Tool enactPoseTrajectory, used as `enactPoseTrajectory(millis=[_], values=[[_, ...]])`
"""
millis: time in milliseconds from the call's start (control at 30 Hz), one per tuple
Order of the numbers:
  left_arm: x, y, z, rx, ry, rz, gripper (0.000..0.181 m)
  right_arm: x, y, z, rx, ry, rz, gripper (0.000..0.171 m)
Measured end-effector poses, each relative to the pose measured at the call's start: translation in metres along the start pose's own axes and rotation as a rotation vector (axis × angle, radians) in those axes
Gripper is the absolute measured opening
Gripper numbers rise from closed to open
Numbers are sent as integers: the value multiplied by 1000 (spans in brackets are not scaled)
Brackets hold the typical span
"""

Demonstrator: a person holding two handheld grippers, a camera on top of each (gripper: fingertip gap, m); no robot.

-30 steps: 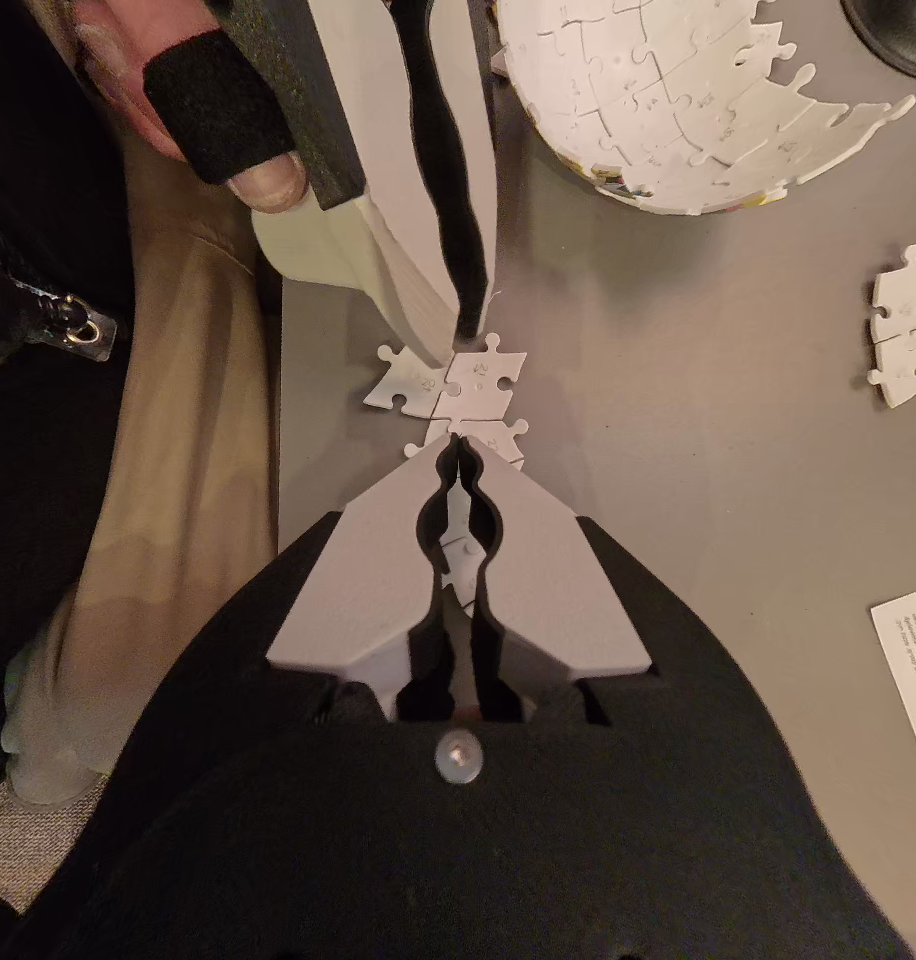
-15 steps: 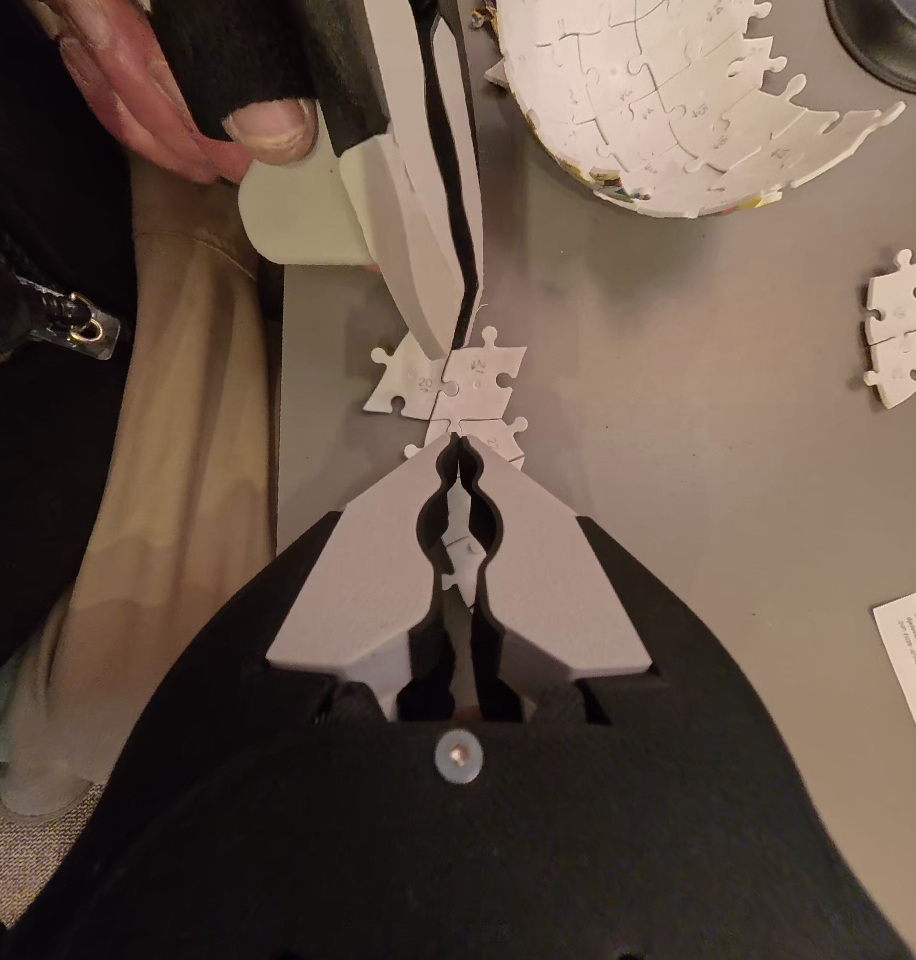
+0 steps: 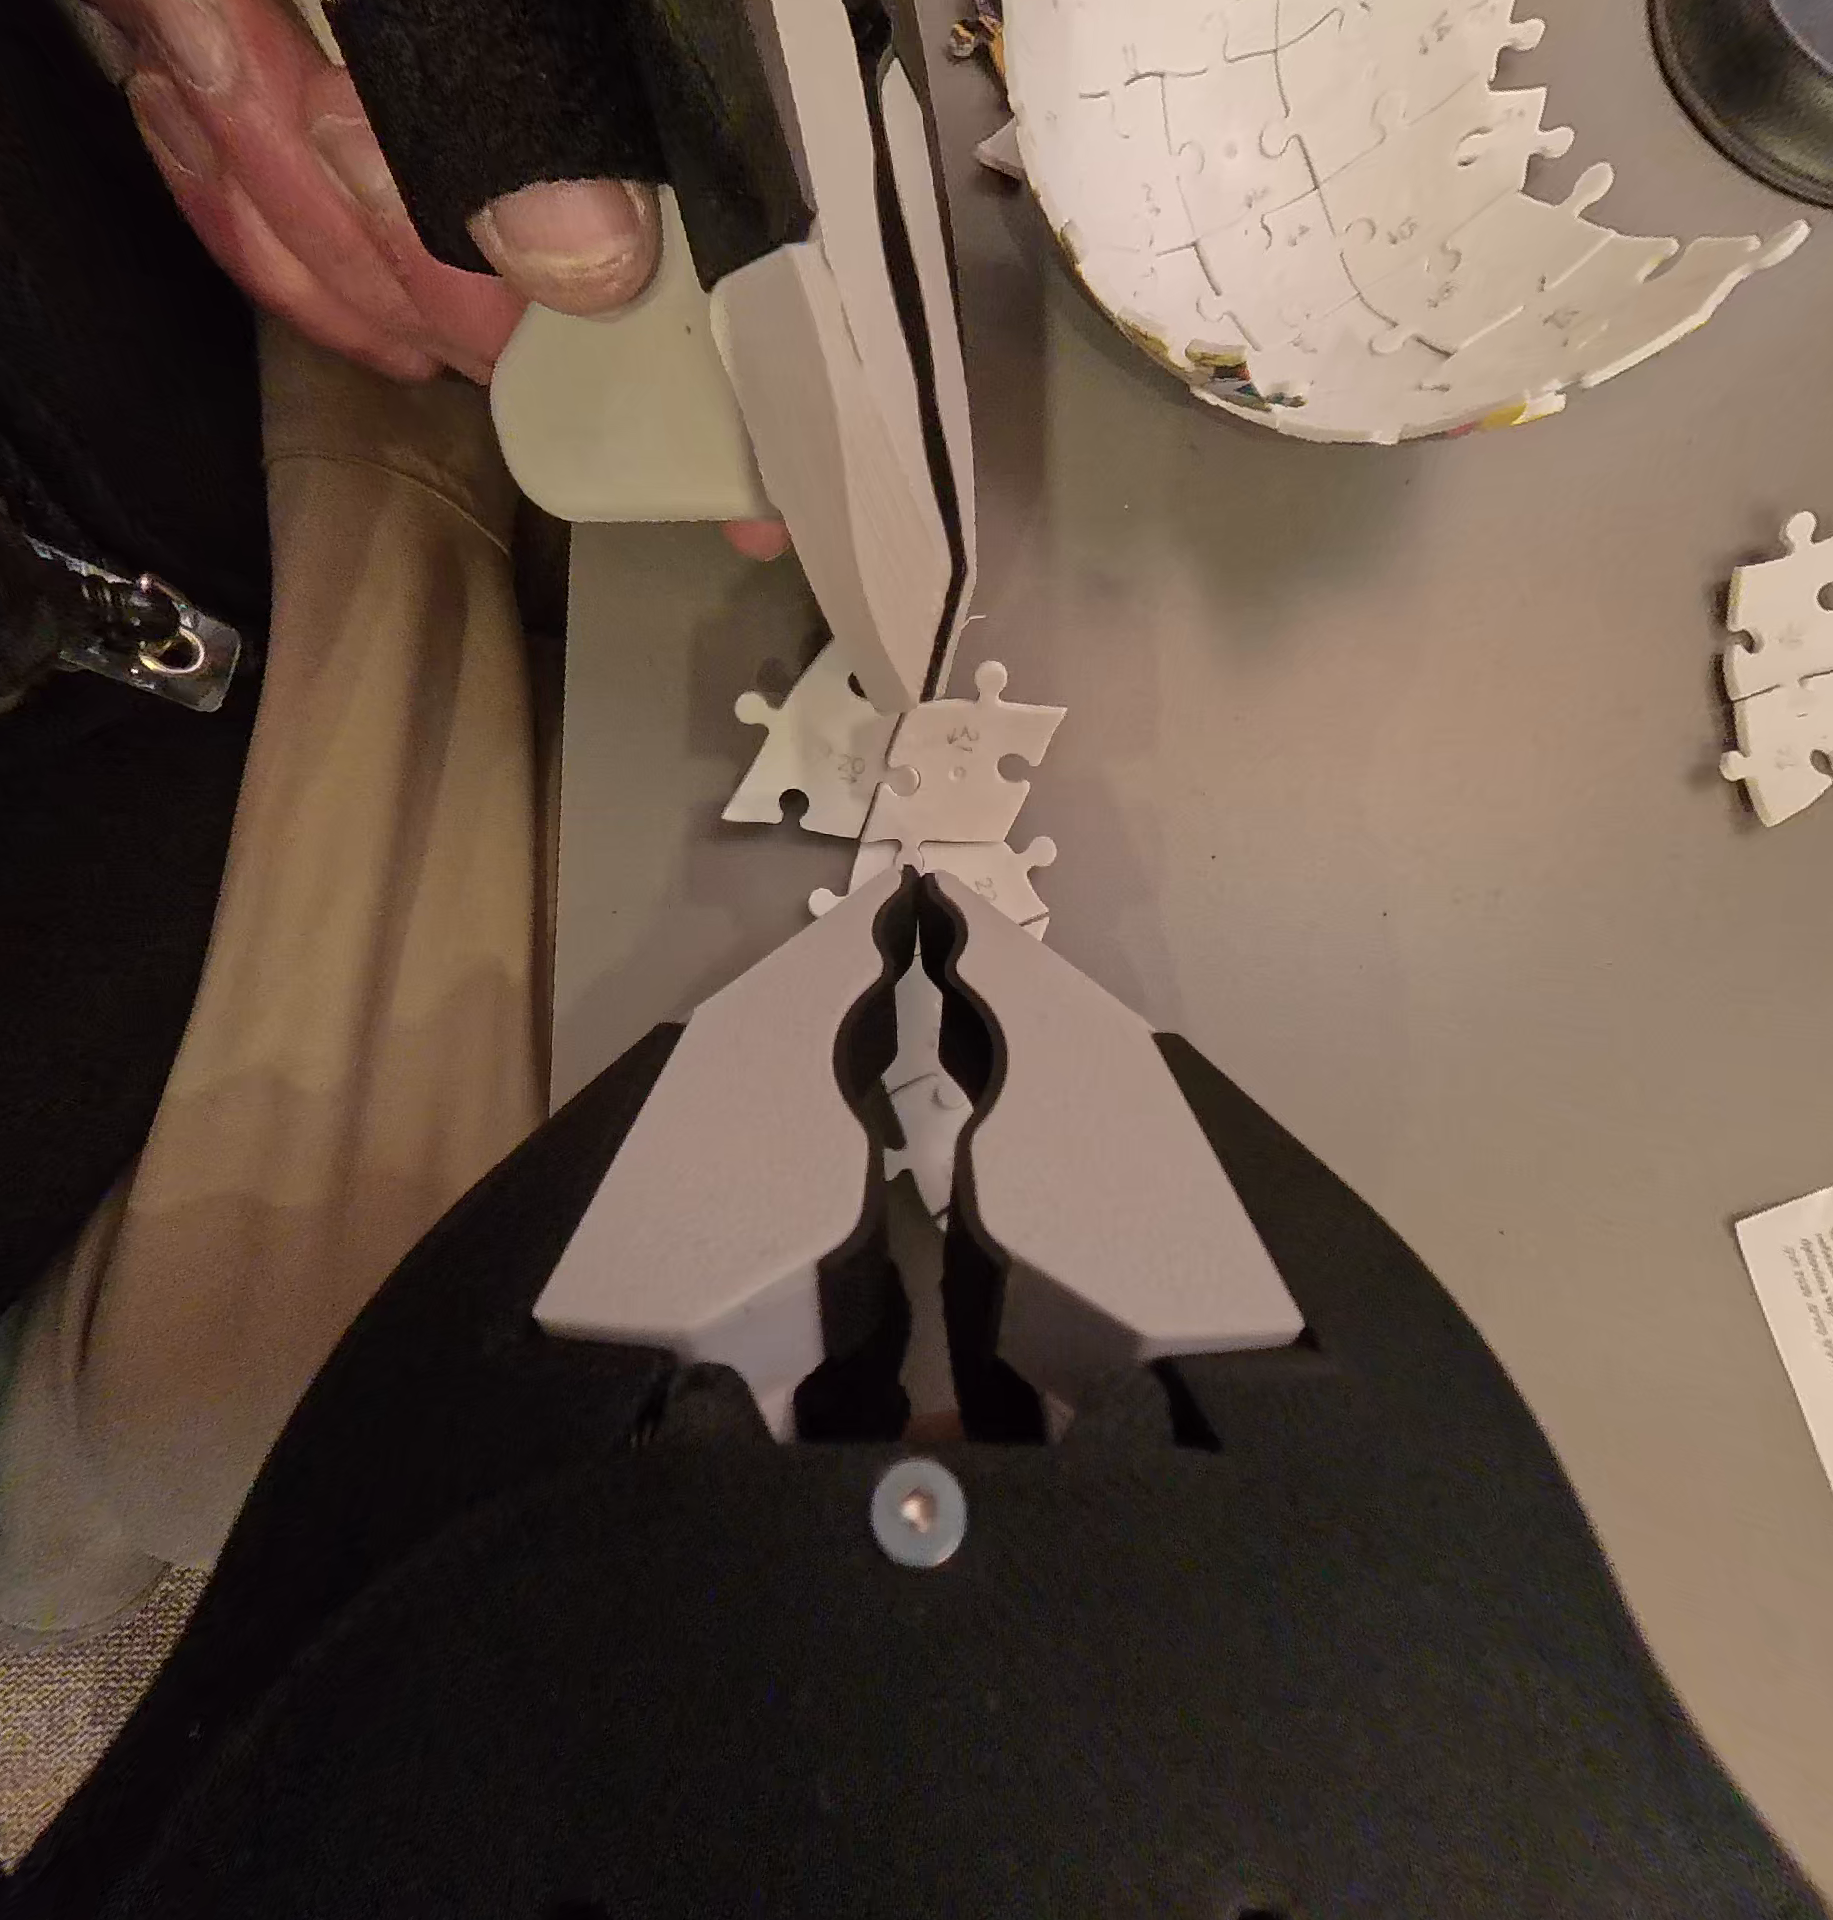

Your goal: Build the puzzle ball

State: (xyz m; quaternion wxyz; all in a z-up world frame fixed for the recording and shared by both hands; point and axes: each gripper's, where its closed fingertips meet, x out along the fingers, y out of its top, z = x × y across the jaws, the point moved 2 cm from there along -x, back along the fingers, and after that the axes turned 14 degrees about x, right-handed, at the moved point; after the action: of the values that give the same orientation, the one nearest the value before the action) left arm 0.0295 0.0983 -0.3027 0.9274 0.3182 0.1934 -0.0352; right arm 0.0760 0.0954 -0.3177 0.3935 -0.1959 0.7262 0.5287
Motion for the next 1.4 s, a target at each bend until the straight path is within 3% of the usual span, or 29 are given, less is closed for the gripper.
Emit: enactPoseTrajectory(millis=[100, 333, 500, 733, 900, 1400], values=[[1, 0, 5, -42, -59, 19, 10, 0, 0, 0, 6, 6, 7, 0], [0, 1, 3, -29, -15, 30, 15, 0, 0, 0, 6, 7, 12, 0], [1, 0, 0, -72, -25, 37, 8, 0, 0, 0, 5, 10, 16, 0], [0, -2, 0, -47, 9, 20, 19, 0, 0, 0, -2, 7, 17, 0], [1, -3, -3, -36, 42, 17, 2, 0, 0, 1, -2, 6, 22, 0], [3, -6, -12, 45, 165, -45, 0, -2, 4, -1, -15, -1, 41, 0]])
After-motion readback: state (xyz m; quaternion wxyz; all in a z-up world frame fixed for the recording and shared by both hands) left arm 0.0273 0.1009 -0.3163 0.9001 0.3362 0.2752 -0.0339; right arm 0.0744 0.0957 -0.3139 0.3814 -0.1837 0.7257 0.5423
